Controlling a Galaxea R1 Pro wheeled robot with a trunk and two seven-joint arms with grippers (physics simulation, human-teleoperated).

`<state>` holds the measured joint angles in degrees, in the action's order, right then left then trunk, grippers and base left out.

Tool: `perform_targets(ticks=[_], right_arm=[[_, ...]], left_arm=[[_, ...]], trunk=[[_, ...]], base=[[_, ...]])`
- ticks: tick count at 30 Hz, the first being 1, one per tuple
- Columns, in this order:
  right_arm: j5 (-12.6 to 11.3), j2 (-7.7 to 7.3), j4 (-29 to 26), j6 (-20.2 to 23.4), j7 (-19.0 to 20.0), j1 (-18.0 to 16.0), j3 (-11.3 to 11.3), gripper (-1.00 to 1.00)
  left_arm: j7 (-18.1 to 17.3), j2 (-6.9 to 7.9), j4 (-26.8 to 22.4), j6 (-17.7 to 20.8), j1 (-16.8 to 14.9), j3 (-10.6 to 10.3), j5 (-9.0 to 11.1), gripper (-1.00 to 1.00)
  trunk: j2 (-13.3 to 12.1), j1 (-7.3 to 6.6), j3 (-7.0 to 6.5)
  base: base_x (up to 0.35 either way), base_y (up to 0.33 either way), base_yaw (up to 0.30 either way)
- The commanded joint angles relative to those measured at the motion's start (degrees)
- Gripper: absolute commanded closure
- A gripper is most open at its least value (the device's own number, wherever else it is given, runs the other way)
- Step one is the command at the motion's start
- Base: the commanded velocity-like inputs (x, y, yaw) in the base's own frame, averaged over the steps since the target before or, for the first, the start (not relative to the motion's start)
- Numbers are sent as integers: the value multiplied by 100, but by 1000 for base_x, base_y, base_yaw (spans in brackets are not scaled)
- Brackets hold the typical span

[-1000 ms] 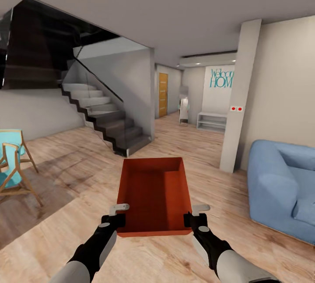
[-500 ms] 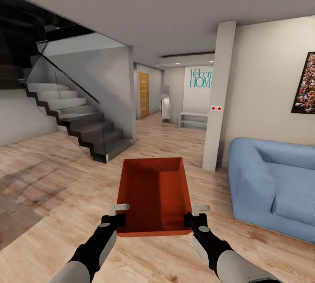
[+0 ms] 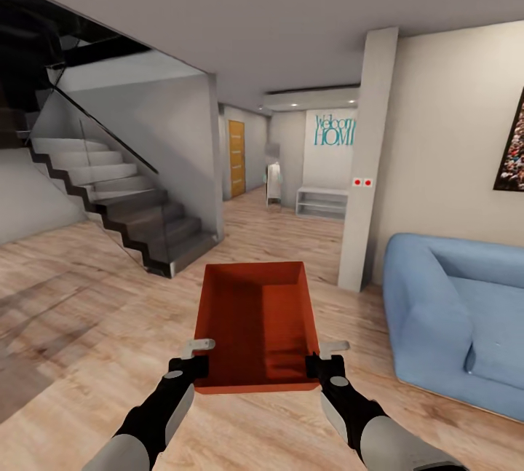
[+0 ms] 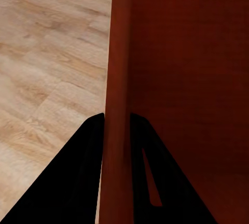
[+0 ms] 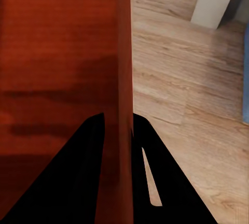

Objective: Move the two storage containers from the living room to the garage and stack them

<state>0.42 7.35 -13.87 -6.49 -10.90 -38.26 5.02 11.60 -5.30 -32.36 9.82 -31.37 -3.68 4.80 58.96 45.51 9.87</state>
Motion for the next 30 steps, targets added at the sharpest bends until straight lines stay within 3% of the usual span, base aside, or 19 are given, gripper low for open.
perform_targets(ticks=[1, 30], right_arm=[[-162, 3, 16, -18, -474, -6, -221, 100], [-149, 3, 16, -18, -474, -6, -221, 100]], left_arm=[[70, -1, -25, -164, -1, 11, -75, 100], [70, 2, -25, -164, -1, 13, -74, 100]], trunk=[[5, 4, 8], [5, 4, 8]], base=[[323, 0, 0], [323, 0, 0]])
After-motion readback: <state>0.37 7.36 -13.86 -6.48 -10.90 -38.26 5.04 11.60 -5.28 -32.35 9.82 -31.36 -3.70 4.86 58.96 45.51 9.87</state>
